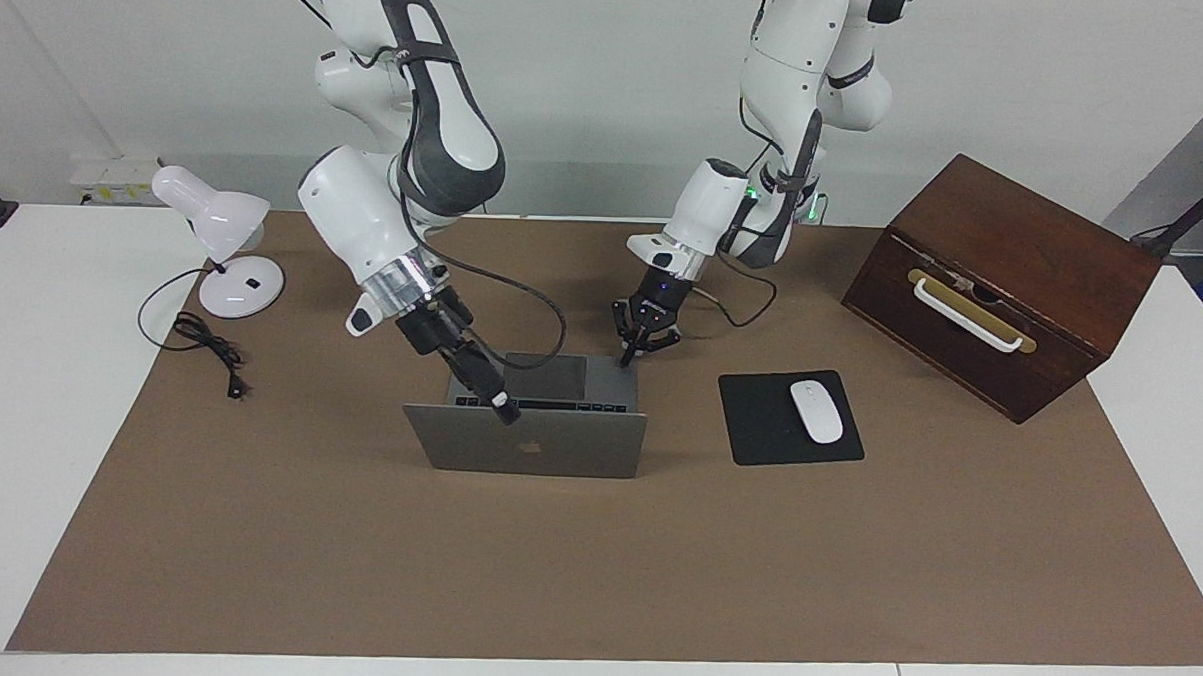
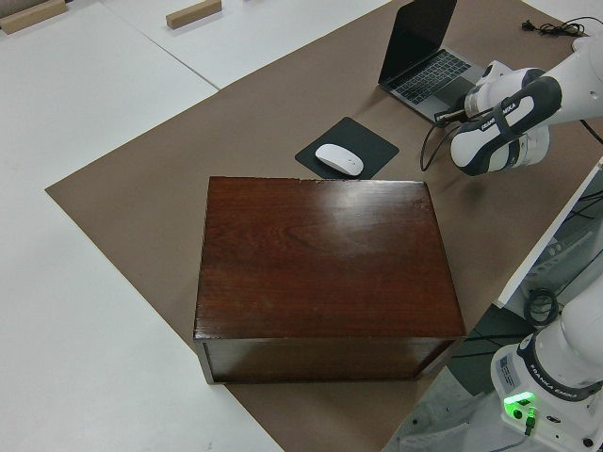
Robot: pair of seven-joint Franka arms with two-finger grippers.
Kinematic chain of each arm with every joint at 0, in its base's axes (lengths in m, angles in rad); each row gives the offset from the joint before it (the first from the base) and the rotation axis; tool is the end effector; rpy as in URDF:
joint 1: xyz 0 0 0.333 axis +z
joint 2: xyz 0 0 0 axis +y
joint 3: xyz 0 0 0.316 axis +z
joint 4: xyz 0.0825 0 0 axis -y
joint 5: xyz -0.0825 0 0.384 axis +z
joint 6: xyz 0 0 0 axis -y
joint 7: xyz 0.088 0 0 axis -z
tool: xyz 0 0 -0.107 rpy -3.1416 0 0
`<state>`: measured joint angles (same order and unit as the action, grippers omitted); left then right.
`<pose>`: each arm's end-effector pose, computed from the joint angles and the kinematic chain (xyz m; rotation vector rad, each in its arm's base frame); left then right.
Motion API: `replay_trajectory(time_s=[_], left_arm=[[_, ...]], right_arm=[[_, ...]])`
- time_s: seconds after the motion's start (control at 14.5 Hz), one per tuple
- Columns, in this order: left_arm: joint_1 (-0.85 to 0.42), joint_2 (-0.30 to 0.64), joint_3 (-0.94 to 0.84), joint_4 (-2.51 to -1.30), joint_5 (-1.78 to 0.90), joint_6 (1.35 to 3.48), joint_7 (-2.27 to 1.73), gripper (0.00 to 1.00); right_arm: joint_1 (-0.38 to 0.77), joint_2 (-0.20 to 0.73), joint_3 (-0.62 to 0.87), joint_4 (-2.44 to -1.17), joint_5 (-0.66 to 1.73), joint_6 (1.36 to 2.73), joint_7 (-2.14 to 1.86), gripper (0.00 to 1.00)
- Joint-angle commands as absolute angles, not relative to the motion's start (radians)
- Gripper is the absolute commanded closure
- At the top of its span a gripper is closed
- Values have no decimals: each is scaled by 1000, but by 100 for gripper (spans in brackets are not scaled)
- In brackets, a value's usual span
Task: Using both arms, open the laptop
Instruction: 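Lift the laptop lid upward and back with the right gripper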
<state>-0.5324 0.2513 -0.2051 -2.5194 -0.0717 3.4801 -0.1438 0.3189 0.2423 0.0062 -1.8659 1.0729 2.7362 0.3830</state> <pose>0.3839 -0.3374 0.2688 2.5826 -0.6485 0.8675 0.6285 0.1757 0.4420 -2.0304 1.0287 -0.3322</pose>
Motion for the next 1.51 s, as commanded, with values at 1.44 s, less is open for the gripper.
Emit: replay_trajectory(time_s=[1.44], left_arm=[[-545, 298, -181, -2500, -92, 3496, -107, 100]], right_arm=[[275, 137, 5, -1830, 528, 2263, 471, 0]])
